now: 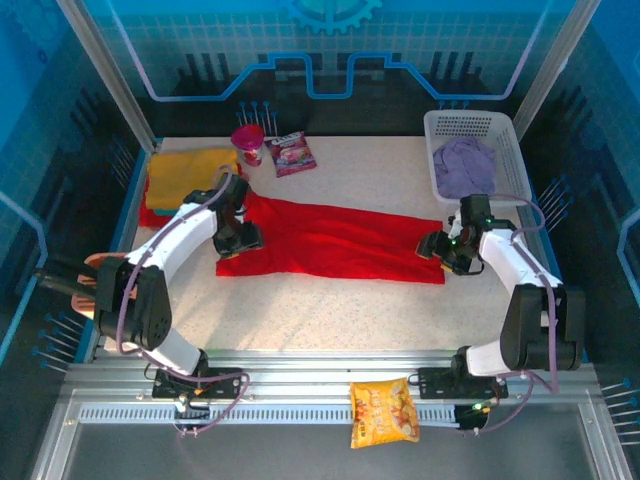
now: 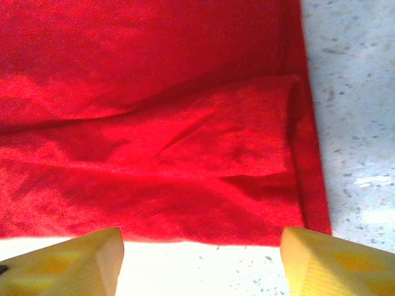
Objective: Fold and stack the t-shirts
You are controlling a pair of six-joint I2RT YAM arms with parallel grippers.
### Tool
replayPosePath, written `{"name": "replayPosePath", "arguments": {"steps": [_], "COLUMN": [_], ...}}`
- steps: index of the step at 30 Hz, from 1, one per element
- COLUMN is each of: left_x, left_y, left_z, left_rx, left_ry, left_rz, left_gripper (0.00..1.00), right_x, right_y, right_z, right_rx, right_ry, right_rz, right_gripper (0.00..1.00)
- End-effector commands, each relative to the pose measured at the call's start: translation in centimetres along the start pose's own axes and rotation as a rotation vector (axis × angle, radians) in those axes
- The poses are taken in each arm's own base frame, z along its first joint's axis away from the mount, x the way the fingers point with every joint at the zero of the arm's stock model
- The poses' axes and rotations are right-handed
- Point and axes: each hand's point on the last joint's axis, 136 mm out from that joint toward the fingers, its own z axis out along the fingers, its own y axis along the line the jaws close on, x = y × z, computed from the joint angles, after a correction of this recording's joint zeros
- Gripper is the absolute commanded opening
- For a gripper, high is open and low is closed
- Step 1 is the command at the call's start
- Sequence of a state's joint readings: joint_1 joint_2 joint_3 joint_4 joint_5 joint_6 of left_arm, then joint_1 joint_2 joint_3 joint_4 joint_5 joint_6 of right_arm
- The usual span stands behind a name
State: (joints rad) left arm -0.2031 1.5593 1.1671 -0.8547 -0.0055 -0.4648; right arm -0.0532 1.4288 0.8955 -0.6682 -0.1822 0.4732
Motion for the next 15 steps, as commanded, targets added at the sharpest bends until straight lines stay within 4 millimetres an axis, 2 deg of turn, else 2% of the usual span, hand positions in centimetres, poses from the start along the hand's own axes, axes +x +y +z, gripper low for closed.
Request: {"name": "replayPosePath", "arguments": {"steps": [1,3,8,9,11,12,14,15], "left_x": [-0.4,-0.3,-0.1,0.0,0.2,0.2,0.3,0.3], "left_y": [-0.7,-0.8,-0.8,-0.9,-0.8,-0.9,-0.9,-0.9], "left_z": [-1.3,-1.4,-1.2,-1.1,-1.0,-0.9,-0.7,-0.6], "left_rx": [0.045,0.051,0.053,0.054,0.050,0.050,0.048,0.048], "left_ry": [-0.053,-0.055,-0.052,-0.050,-0.045,-0.044,-0.040,-0.039], "left_rz": [-0.006,-0.008,-0.009,-0.009,-0.009,-0.008,-0.007,-0.007], "left_gripper": [0.56,0.56,0.55,0.55,0.55,0.55,0.54,0.54], "right_x": [-0.3,-0.6,-1.1,-1.2,-1.3,-1.5,-1.9,-2.0], "right_y": [-1.6,-1.9,-1.7,-1.6,-1.4,-1.3,-1.1,-1.0], "right_z": [1.4,2.1,3.1,3.3,3.3,3.3,3.1,3.1], "right_rx": [0.079,0.095,0.071,0.064,0.057,0.054,0.052,0.050], "right_ry": [0.003,0.013,0.013,0.015,0.018,0.014,0.006,0.008], "right_rz": [-0.005,-0.002,0.005,0.004,0.004,0.004,0.004,0.006], "right_gripper": [0.66,0.65,0.54,0.47,0.41,0.33,0.27,0.21]}}
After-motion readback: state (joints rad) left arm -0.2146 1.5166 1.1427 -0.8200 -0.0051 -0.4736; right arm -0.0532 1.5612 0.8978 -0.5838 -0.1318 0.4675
